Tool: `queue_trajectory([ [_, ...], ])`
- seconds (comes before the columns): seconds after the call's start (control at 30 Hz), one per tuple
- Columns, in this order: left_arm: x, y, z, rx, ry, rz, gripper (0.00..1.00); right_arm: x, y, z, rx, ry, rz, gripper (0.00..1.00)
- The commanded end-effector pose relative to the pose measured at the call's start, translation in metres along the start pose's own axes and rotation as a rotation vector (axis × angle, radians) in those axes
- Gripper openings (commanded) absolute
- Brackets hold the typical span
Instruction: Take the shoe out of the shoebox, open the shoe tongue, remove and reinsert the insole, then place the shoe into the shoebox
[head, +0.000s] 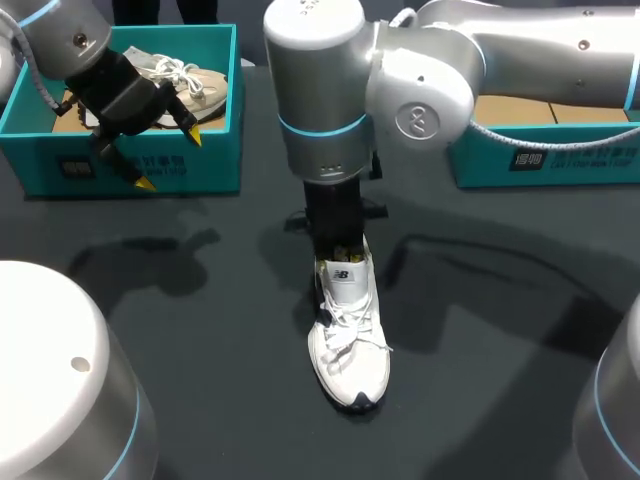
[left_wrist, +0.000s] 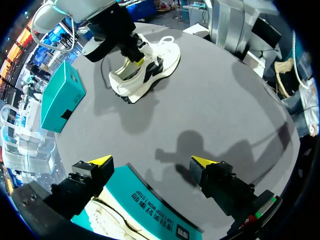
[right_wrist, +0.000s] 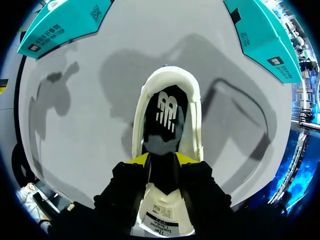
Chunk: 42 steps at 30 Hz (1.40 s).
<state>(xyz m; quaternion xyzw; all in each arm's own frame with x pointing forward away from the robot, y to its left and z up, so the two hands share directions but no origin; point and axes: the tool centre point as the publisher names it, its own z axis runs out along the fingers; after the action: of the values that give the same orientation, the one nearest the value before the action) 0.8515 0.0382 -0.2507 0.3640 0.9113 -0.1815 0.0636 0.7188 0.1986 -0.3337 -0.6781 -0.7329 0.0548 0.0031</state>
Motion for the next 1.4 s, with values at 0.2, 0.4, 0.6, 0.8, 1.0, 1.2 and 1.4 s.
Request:
queue_trajectory([
  [0.2, 0.001, 0.0, -0.001, -0.001, 0.001, 0.001, 1.0, -0.001, -0.007, 0.002, 0.006, 0.02, 0.008, 0.48],
  [0.4, 0.001, 0.0, -0.001, -0.001, 0.001, 0.001, 1.0, -0.001, -0.01, 0.003, 0.012, 0.024, 0.019, 0.67],
  [0.6, 0.001, 0.0, -0.001, -0.001, 0.001, 0.001, 1.0, 0.0, -0.015, 0.002, 0.013, 0.021, 0.033, 0.72],
  [0.8, 0.001, 0.0, -0.001, -0.001, 0.001, 0.001, 1.0, 0.001, -0.021, -0.002, 0.004, 0.016, 0.043, 0.76],
  [1.0, 0.001, 0.0, -0.001, -0.001, 0.001, 0.001, 1.0, 0.0, -0.025, -0.003, 0.003, 0.024, 0.049, 0.86],
  [1.2, 0.001, 0.0, -0.001, -0.001, 0.001, 0.001, 1.0, 0.0, -0.029, -0.002, 0.013, 0.036, 0.047, 0.99],
  [1.4, 0.001, 0.0, -0.001, -0.001, 0.001, 0.001, 1.0, -0.001, -0.032, -0.002, 0.015, 0.044, 0.052, 0.99],
])
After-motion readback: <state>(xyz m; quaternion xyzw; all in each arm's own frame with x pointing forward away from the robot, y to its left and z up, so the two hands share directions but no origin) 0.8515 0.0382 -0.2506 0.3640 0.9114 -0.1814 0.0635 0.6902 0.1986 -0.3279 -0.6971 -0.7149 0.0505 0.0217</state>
